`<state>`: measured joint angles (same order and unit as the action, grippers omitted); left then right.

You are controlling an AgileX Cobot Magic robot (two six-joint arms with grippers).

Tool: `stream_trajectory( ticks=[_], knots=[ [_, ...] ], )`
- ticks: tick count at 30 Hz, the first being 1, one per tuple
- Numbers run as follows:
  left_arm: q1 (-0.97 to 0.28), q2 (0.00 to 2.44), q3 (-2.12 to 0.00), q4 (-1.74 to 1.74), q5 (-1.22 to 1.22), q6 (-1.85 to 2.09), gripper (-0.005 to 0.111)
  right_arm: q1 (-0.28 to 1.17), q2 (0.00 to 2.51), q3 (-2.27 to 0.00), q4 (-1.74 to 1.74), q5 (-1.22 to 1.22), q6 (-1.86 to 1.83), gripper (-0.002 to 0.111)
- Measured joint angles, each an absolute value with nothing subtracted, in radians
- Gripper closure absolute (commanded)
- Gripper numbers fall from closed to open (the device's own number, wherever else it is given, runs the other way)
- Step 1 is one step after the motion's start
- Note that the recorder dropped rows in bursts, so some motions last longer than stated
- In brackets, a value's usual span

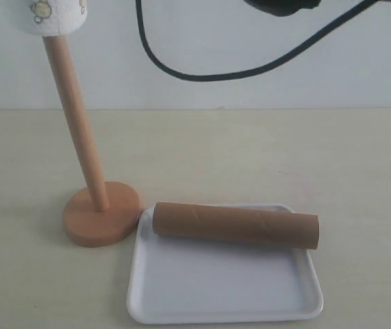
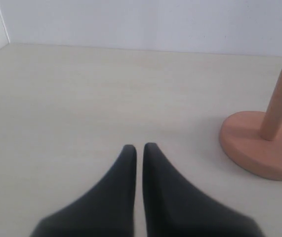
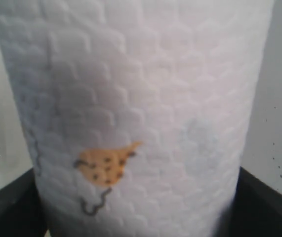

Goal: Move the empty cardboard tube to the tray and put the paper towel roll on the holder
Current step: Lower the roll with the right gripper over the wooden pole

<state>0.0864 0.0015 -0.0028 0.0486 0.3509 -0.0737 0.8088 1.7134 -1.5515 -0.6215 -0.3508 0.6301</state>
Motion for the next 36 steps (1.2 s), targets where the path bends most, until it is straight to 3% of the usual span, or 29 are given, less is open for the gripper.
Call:
stream_trajectory(
  ticks=[17,28,36],
  knots=[
    [0.086,0.001,-0.003,0.049,0.351,-0.074,0.103,0.809,1.826,-1.558,-0.619,-0.326,0.636,0.108],
    [0.086,0.001,-0.003,0.049,0.351,-0.074,0.103,0.811,2.023,-1.542,-0.621,-0.39,0.715,0.108],
    [0.086,0.001,-0.003,0.049,0.351,-0.074,0.103,0.811,2.046,-1.429,-0.619,-0.447,0.662,0.108]
  ],
)
